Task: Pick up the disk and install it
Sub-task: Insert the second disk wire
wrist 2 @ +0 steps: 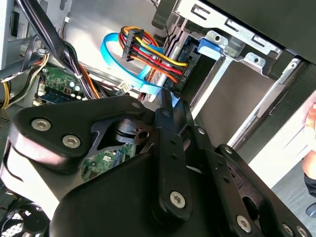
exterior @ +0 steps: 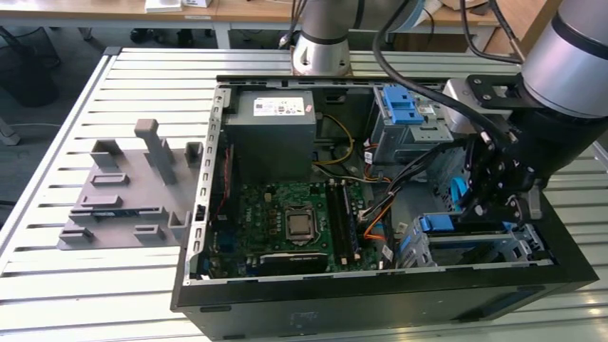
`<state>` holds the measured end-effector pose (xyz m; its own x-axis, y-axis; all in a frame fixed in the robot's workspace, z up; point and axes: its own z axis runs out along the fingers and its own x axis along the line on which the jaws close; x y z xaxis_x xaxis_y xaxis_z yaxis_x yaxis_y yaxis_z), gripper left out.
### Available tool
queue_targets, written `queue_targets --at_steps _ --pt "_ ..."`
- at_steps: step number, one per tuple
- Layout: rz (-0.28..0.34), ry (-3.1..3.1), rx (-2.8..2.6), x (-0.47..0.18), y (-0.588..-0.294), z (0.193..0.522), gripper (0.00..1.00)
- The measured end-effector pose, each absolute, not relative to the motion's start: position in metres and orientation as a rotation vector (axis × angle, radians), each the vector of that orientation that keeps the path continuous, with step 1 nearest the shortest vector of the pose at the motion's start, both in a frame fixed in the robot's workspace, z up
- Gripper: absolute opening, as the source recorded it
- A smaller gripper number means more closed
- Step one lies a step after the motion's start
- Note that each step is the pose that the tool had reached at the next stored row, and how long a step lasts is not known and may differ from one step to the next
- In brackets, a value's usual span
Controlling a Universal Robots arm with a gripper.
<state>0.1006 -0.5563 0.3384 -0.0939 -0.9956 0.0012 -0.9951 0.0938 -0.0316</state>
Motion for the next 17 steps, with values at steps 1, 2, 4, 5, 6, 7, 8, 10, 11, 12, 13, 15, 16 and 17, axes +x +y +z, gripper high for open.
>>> queue_targets --at_steps 1,2,4,5,6,7,8,10,11,12,13,15,16,17 --pt "-0.038 2.308 -2.101 0.1006 -0.5563 0.3391 0.24" --pt "-0.038 2.308 -2.101 0.1006 -0.5563 0.3397 0.24" --pt "-0.038 2.308 -2.101 0.1006 -0.5563 0.3413 0.24" --pt "-0.038 2.308 -2.101 0.1006 -0.5563 0.3423 0.24" --pt "-0.038 2.308 -2.101 0.1006 -0.5563 0.3428 0.24" --pt "-0.037 2.308 -2.101 0.1006 -0.5563 0.3431 0.22" --pt "-0.037 2.308 -2.101 0.1006 -0.5563 0.3432 0.16" --pt "-0.037 2.308 -2.101 0.1007 -0.5563 0.3433 0.11" --pt "-0.038 2.308 -2.101 0.1007 -0.5563 0.3432 0.11" --pt "-0.038 2.308 -2.101 0.1007 -0.5563 0.3425 0.11" --pt "-0.038 2.308 -2.101 0.1008 -0.5563 0.3417 0.11" --pt "-0.038 2.308 -2.101 0.1013 -0.5563 0.3399 0.11" --pt "-0.038 2.308 -2.101 0.1016 -0.5563 0.3390 0.11" --pt "-0.038 2.308 -2.101 0.1020 -0.5563 0.3381 0.11"
